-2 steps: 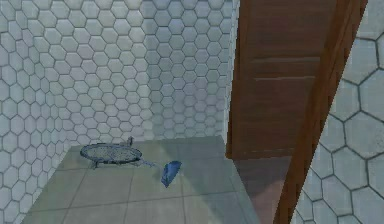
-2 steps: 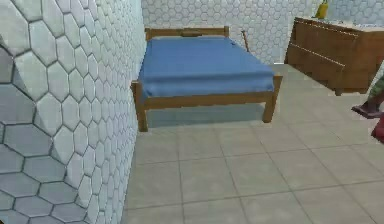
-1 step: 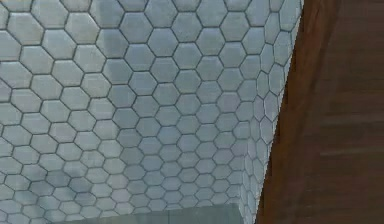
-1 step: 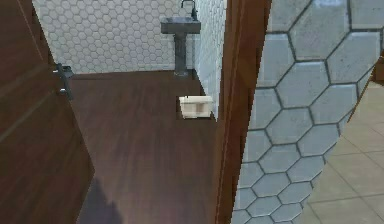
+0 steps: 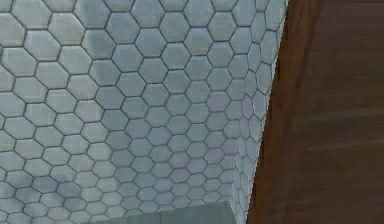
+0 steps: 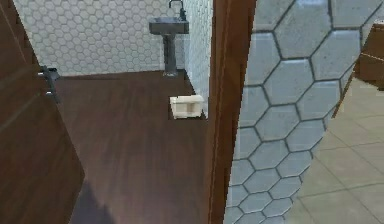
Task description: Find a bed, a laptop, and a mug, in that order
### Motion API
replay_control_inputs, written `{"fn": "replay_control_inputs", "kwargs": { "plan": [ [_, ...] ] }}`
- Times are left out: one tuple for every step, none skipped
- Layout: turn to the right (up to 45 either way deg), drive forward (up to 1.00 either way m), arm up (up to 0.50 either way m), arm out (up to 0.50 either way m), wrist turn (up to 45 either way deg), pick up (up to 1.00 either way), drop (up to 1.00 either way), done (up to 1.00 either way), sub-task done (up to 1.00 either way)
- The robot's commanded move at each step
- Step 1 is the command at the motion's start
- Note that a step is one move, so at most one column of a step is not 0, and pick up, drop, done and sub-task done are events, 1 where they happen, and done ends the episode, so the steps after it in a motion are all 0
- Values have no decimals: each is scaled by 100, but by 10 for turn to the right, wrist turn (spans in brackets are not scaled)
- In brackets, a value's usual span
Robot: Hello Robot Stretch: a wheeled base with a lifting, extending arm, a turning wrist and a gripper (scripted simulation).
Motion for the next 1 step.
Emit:
{"fn": "replay_control_inputs", "kwargs": {
  "plan": [
    [0, 10, 0, 0, 0, 0, 0, 0, 0]
  ]
}}
